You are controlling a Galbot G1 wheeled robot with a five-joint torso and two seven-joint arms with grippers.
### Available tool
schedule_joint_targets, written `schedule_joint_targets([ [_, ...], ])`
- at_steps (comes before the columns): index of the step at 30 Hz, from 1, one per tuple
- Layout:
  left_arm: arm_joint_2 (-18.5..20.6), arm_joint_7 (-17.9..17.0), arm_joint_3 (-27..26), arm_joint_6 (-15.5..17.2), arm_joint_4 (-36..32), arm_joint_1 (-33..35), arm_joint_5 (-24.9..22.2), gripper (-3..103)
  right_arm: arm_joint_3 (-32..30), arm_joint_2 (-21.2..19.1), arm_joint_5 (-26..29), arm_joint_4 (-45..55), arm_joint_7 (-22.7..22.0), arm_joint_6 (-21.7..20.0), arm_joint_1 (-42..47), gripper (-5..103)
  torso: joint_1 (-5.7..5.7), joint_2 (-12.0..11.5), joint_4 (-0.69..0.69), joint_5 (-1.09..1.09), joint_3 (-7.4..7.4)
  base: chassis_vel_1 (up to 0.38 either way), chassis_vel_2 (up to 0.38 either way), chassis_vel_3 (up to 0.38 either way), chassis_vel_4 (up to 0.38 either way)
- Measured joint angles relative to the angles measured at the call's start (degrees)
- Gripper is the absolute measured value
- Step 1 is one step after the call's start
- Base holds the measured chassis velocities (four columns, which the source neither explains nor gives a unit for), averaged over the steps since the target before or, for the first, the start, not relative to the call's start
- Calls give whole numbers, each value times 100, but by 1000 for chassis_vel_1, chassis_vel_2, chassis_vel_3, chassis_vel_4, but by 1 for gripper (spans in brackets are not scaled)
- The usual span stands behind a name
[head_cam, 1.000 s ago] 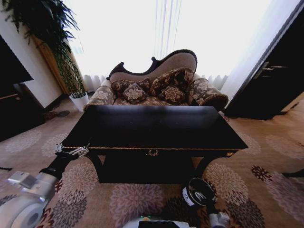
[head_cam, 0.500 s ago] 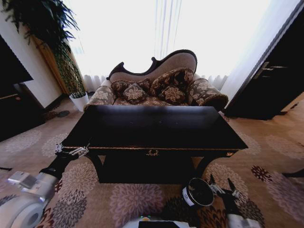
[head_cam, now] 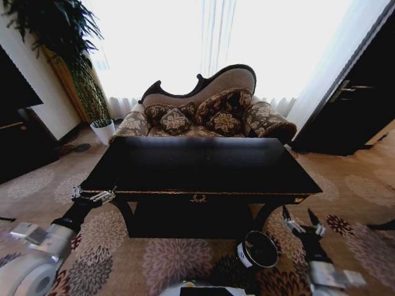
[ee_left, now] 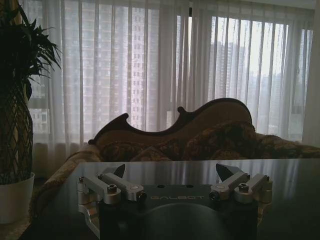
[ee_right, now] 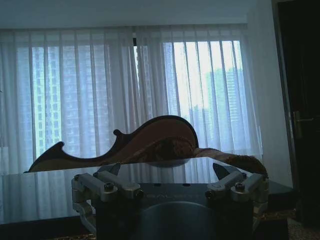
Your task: Move to the front of the table and place the trash on the table into the trash bin.
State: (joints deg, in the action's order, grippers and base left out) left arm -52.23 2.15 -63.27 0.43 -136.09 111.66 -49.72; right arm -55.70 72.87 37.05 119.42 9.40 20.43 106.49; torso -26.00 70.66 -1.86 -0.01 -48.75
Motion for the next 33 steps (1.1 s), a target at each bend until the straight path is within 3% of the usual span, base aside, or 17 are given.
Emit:
schedule_joint_targets([
  [15,0,0,0,0,0,0,0,100,-18,-948,-254,237,2,-236,-123,100,0,0,0,1,0,0,0,0,0],
  [33,0,0,0,0,0,0,0,100,64,-1097,-267,421,45,-425,-136,100,0,0,0,0,0,0,0,0,0],
])
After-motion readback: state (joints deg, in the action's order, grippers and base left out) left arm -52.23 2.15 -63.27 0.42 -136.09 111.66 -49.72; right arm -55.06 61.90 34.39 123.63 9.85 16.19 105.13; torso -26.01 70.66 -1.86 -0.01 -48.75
